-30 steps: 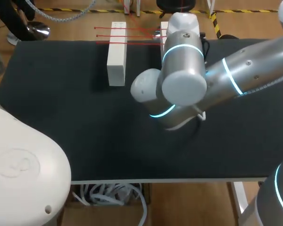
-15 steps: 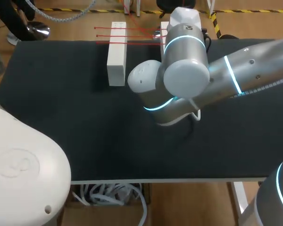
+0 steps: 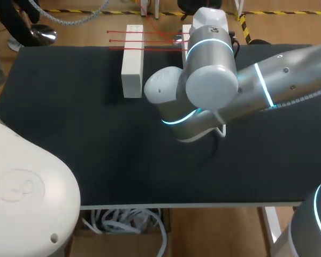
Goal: Grab the tape and strap the tape.
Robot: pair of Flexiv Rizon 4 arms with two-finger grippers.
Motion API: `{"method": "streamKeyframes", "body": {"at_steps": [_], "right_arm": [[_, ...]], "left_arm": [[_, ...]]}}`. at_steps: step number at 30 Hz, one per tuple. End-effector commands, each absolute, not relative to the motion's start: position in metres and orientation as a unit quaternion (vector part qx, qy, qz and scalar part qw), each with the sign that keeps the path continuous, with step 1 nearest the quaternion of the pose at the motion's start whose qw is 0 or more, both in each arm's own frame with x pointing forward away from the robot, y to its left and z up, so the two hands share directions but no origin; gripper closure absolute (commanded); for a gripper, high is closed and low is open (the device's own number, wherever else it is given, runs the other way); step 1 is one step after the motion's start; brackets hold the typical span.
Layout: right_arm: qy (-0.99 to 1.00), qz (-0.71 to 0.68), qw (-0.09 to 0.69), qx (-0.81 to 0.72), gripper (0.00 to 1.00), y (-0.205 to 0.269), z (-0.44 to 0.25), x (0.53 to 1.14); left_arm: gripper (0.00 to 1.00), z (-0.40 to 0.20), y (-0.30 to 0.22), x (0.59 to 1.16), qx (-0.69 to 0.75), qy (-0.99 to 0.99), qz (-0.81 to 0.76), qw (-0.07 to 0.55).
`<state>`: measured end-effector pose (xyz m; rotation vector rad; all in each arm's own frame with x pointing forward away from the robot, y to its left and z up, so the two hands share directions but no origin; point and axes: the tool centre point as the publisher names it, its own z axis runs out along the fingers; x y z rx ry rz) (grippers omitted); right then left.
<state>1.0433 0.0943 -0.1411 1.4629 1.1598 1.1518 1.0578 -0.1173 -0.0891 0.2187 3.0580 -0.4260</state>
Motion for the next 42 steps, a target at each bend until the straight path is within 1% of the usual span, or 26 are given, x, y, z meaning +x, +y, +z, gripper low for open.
{"method": "streamKeyframes", "body": {"at_steps": [1, 40, 42], "right_arm": [[0.473, 0.466, 0.452, 0.595, 1.00, 0.0926, -0.1374, 1.0430], [0.473, 0.466, 0.452, 0.595, 1.00, 0.0926, -0.1374, 1.0430], [0.495, 0.456, 0.469, 0.572, 1.00, 0.0973, -0.1364, 1.0400]], "left_arm": [[1.00, -0.0880, -0.1182, 1.0579, 0.070, 0.988, -0.135, 0.022], [1.00, -0.0880, -0.1182, 1.0579, 0.070, 0.988, -0.135, 0.022], [1.00, -0.0880, -0.1182, 1.0579, 0.070, 0.988, -0.135, 0.022]]}}
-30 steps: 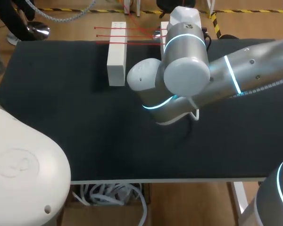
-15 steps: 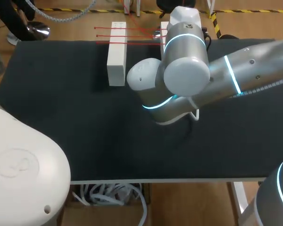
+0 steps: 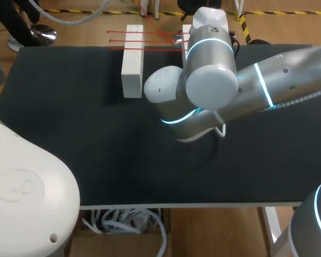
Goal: Grab the tape and strap the tape.
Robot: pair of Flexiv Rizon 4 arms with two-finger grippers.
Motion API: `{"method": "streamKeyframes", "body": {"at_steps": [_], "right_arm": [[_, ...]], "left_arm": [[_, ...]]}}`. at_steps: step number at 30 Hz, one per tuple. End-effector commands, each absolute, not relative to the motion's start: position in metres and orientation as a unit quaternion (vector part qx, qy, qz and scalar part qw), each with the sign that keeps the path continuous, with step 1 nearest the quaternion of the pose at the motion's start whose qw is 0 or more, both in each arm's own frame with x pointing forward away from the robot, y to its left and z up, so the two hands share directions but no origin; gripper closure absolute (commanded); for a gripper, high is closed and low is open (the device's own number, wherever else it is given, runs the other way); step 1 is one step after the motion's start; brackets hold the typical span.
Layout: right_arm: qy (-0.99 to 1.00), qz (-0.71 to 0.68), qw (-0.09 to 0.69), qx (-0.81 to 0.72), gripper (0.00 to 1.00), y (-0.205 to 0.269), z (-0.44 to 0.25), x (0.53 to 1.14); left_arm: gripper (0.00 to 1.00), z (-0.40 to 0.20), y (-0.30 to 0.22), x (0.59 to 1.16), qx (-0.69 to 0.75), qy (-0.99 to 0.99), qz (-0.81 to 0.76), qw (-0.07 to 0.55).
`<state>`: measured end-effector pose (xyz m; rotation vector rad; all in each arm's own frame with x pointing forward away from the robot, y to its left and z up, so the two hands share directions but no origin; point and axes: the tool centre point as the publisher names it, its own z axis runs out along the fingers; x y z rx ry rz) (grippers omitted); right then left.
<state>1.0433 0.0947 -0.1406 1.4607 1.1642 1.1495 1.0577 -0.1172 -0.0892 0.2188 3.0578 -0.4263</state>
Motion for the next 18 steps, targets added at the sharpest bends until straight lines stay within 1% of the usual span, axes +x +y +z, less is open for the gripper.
{"method": "streamKeyframes", "body": {"at_steps": [1, 7, 12, 18], "right_arm": [[0.506, 0.449, 0.477, 0.561, 1.00, 0.100, -0.135, 1.038], [0.544, 0.425, 0.525, 0.497, 1.00, 0.112, -0.127, 1.031], [0.561, 0.388, 0.570, 0.457, 1.00, 0.113, -0.120, 1.030], [0.576, 0.352, 0.588, 0.446, 1.00, 0.110, -0.114, 1.030]], "left_arm": [[1.00, -0.088, -0.118, 1.058, 0.070, 0.988, -0.135, 0.022], [1.00, -0.088, -0.118, 1.058, 0.070, 0.988, -0.135, 0.022], [1.00, -0.088, -0.118, 1.058, 0.070, 0.988, -0.135, 0.022], [1.00, -0.088, -0.118, 1.058, 0.070, 0.988, -0.135, 0.022]]}}
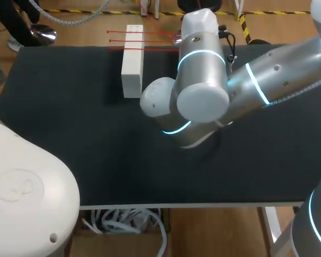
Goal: Grab the tape and strap the tape.
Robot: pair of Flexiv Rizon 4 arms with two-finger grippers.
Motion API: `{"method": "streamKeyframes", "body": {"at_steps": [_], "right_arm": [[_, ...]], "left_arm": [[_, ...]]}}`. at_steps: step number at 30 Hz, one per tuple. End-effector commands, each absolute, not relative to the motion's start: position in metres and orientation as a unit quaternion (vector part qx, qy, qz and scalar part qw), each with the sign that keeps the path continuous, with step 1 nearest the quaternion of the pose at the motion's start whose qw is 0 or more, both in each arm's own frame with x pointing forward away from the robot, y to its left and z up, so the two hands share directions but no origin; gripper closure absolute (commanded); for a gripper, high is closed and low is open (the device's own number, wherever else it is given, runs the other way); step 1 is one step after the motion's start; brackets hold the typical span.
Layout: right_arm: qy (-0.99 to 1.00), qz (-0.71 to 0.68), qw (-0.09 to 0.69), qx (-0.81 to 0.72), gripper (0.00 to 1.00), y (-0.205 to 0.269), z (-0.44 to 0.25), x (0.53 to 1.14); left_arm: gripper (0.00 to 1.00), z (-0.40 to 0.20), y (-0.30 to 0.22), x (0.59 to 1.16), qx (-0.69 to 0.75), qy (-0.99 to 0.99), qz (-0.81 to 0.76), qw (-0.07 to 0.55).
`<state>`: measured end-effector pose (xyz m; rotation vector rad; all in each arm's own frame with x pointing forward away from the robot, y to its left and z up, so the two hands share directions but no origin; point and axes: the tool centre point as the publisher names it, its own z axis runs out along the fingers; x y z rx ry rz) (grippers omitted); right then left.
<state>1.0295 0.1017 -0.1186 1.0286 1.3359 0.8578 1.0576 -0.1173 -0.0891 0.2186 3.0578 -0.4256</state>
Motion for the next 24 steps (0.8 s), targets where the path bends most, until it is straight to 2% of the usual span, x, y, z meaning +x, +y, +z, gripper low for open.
{"method": "streamKeyframes", "body": {"at_steps": [1, 11, 24], "right_arm": [[0.580, 0.345, 0.585, 0.450, 1.00, 0.110, -0.113, 1.030], [0.640, 0.281, 0.564, 0.440, 1.00, 0.103, -0.110, 1.031], [0.688, 0.162, 0.627, 0.328, 1.00, 0.103, -0.113, 1.031]], "left_arm": [[1.00, -0.088, -0.118, 1.058, 0.070, 0.988, -0.135, 0.022], [1.00, -0.088, -0.118, 1.058, 0.070, 0.988, -0.135, 0.022], [1.00, -0.088, -0.118, 1.058, 0.070, 0.988, -0.135, 0.022]]}}
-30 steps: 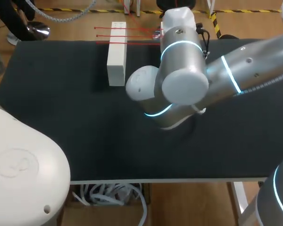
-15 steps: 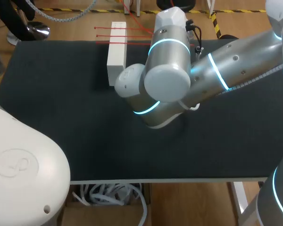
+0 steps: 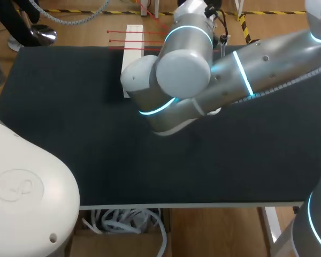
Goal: Grab the tape and strap the tape.
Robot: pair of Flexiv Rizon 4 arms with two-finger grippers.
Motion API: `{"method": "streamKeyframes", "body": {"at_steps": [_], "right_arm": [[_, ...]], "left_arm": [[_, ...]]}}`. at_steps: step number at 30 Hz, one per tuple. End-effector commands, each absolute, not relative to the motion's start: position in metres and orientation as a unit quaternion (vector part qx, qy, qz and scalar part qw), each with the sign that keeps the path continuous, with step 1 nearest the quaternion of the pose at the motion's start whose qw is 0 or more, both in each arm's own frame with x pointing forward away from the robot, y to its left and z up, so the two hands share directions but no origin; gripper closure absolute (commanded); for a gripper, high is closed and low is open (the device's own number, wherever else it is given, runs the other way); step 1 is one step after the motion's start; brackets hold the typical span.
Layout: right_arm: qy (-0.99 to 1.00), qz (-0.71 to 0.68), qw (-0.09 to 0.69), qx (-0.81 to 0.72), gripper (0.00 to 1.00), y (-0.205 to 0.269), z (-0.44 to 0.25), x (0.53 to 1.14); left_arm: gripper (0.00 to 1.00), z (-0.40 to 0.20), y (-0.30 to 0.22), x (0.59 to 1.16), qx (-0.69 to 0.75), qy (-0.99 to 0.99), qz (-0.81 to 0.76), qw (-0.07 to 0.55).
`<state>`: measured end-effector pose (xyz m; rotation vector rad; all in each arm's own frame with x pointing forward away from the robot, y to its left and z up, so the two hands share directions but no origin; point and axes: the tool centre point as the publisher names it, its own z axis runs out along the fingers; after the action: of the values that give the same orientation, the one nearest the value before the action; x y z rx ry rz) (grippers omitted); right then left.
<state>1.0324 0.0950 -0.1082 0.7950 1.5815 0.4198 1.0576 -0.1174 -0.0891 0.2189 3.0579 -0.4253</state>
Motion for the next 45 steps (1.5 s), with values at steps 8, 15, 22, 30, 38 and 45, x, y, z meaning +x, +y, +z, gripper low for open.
{"method": "streamKeyframes", "body": {"at_steps": [8, 15, 22, 30, 38, 45], "right_arm": [[0.699, 0.126, 0.656, 0.255, 1.00, 0.109, -0.114, 1.029], [0.698, 0.132, 0.665, 0.232, 1.00, 0.115, -0.108, 1.033], [0.684, 0.122, 0.684, 0.223, 1.00, 0.125, -0.102, 1.042], [0.688, 0.174, 0.655, 0.259, 1.00, 0.134, -0.102, 1.040], [0.688, 0.174, 0.655, 0.259, 1.00, 0.134, -0.102, 1.040], [0.688, 0.174, 0.655, 0.259, 1.00, 0.134, -0.102, 1.040]], "left_arm": [[1.00, -0.088, -0.118, 1.058, 0.070, 0.988, -0.135, 0.022], [1.00, -0.088, -0.118, 1.058, 0.070, 0.988, -0.135, 0.022], [1.00, -0.088, -0.118, 1.058, 0.070, 0.988, -0.135, 0.022], [1.00, -0.088, -0.118, 1.058, 0.070, 0.988, -0.135, 0.022], [1.00, -0.088, -0.118, 1.058, 0.070, 0.988, -0.135, 0.022], [1.00, -0.088, -0.118, 1.058, 0.070, 0.988, -0.135, 0.022]]}}
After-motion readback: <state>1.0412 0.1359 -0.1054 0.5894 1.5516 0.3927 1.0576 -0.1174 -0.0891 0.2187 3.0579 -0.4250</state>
